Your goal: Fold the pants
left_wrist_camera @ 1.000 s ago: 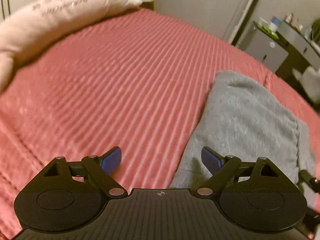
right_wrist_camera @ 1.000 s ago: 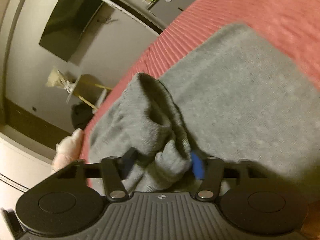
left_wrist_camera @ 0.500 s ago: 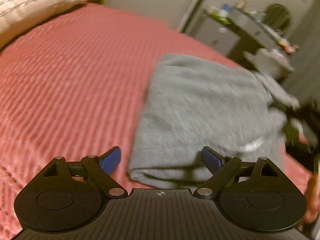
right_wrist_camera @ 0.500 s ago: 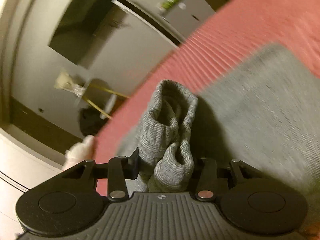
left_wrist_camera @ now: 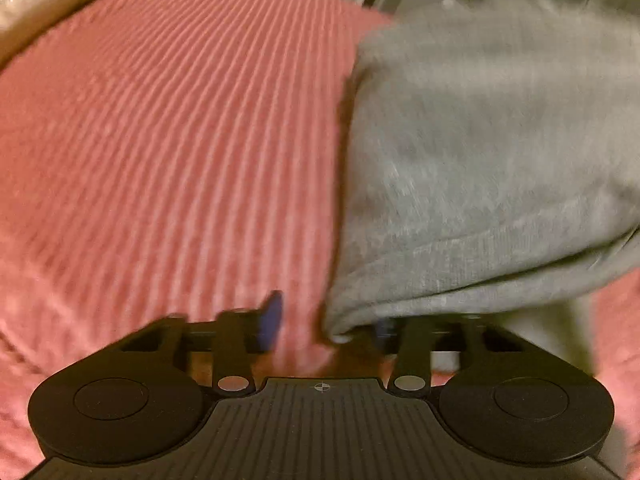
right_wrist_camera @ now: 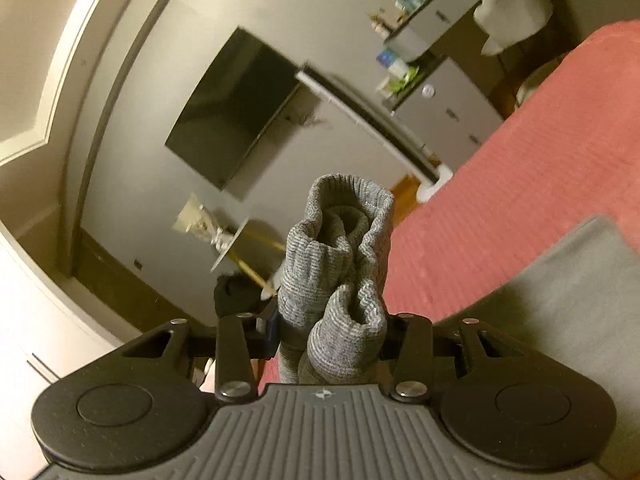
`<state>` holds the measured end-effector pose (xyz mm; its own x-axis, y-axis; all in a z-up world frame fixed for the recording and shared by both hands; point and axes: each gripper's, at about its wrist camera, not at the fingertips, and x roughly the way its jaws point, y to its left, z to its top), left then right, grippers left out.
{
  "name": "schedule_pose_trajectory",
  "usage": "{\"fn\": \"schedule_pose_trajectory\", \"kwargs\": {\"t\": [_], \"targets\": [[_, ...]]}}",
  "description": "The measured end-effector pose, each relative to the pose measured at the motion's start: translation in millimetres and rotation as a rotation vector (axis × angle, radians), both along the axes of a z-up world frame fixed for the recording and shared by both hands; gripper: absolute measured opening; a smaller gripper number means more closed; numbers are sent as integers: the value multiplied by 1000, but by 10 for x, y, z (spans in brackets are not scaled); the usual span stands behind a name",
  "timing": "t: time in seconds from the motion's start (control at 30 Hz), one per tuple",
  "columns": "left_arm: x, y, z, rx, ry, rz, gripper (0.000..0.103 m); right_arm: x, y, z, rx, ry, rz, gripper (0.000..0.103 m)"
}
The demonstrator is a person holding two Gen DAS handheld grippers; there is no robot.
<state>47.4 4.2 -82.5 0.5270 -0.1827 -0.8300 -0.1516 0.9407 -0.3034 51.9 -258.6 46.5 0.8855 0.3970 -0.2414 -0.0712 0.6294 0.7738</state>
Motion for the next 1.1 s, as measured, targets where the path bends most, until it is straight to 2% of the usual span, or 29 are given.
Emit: {"fn": "schedule_pose_trajectory", "kwargs": {"t": [0.03, 0.1, 0.13, 0.2, 0.23, 0.27, 0.3, 0.33, 0.4, 0.5, 0.53, 0.63, 0.67, 0.7, 0.73, 0.77, 0.8, 0.87, 0.93, 0.97, 1.03, 1.1], "targets": [[-40, 6, 31, -18, -38, -7, 25, -51, -82, -20, -12, -1, -16, 42], [-94, -56, 88, 8, -78, -49, 23, -140, -229, -109, -23, 10, -49, 42], [-94, -72, 91, 25, -73, -69, 26, -188, -328, -207, -30, 27, -70, 42], [-71, -94, 70, 33, -19, -91, 46, -226, -464, -431, -75, 75, -106, 43], [-35, -77, 53, 36, 21, -96, 47, -246, -537, -563, -113, 120, -120, 45], [-37, -76, 55, 40, 36, -95, 47, -243, -603, -711, -156, 195, -138, 53], [-45, -70, 83, 37, 33, -98, 50, -254, -661, -833, -189, 265, -168, 57], [-69, -53, 124, 27, 17, -99, 51, -297, -726, -947, -232, 332, -225, 57], [-103, 1, 218, 26, -25, -92, 51, -415, -837, -1070, -307, 377, -308, 61], [-184, 9, 394, 18, -88, -79, 53, -506, -986, -1076, -232, 330, -305, 61], [-324, -26, 406, 24, -111, -67, 54, -499, -987, -1029, -239, 300, -294, 61], [-323, -162, 627, 47, -183, -22, 63, -528, -846, -881, -347, 195, -287, 61], [-285, -184, 699, 42, -208, -17, 71, -506, -747, -826, -389, 147, -267, 61], [-232, -216, 745, 36, -229, -19, 81, -480, -681, -803, -418, 114, -245, 58], [-183, -250, 760, 42, -240, -26, 84, -436, -590, -774, -446, 85, -217, 56], [-139, -309, 729, 60, -240, -34, 85, -373, -492, -791, -472, 69, -183, 49], [-75, -374, 661, 85, -228, -54, 85, -331, -414, -835, -491, 63, -150, 42], [79, -558, 415, 178, -164, -110, 84, -244, -242, -966, -580, 106, -105, 37], [198, -724, 114, 294, -22, -159, 84, -128, -98, -1161, -713, 193, -95, 36], [216, -776, 14, 318, 15, -166, 84, -110, -42, -1132, -747, 200, -107, 35], [215, -836, 88, 339, -6, -171, 83, -107, -9, -1076, -770, 189, -97, 35], [231, -832, 202, 322, -17, -196, 63, -145, -34, -1093, -766, 195, -102, 35]]}}
